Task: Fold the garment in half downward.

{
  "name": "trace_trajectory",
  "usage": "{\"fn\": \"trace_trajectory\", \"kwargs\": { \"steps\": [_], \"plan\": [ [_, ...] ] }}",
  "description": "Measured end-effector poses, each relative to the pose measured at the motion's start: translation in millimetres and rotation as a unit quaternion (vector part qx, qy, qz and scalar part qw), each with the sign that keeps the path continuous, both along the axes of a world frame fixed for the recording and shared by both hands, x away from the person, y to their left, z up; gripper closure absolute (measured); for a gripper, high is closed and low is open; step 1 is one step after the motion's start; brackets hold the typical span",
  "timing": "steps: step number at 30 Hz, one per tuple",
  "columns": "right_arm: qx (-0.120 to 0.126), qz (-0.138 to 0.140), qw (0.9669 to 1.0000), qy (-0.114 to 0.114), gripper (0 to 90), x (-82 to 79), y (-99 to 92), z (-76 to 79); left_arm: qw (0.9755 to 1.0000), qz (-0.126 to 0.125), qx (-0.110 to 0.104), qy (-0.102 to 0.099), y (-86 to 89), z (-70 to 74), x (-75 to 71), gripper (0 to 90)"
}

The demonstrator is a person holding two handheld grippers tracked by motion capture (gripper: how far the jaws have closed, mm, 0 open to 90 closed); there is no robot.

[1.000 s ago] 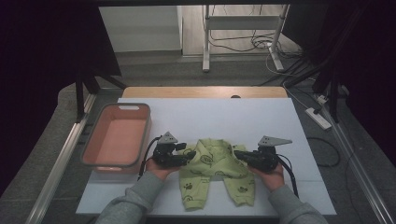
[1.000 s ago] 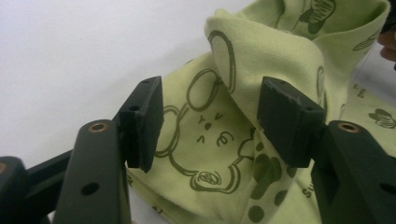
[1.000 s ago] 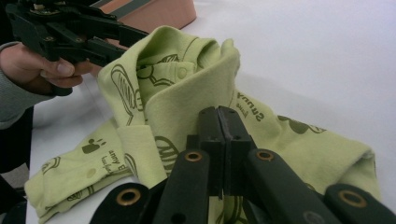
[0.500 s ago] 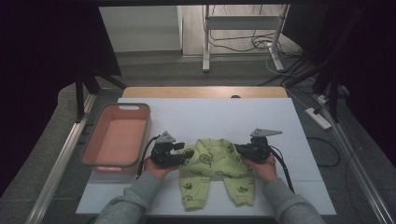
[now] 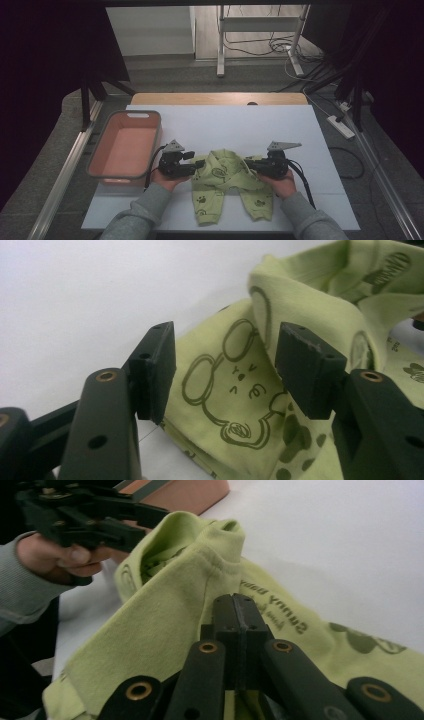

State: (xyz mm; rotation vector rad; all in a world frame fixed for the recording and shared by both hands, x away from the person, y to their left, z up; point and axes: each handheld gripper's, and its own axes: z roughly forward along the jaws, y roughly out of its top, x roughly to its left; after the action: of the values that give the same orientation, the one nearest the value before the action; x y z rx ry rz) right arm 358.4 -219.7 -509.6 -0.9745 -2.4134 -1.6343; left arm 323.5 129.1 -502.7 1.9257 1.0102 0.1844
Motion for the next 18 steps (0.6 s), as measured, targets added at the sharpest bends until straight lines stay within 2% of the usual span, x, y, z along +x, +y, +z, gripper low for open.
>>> {"fn": "trace_trajectory", "kwargs": {
  "steps": [8, 18],
  "plan": [
    [0.009, 0.012, 0.9999, 0.000, 89.7, -10.7, -0.3, 0.8, 1.0000, 0.004, -0.001, -0.003, 1.9, 0.5, -0.2, 41.1],
    [-0.007, 0.037, 0.9993, -0.001, 89.7, -21.8, 3.5, -2.1, 0.9999, 0.010, -0.006, -0.009, 4.2, 2.4, -0.9, 41.0]
  ]
}}
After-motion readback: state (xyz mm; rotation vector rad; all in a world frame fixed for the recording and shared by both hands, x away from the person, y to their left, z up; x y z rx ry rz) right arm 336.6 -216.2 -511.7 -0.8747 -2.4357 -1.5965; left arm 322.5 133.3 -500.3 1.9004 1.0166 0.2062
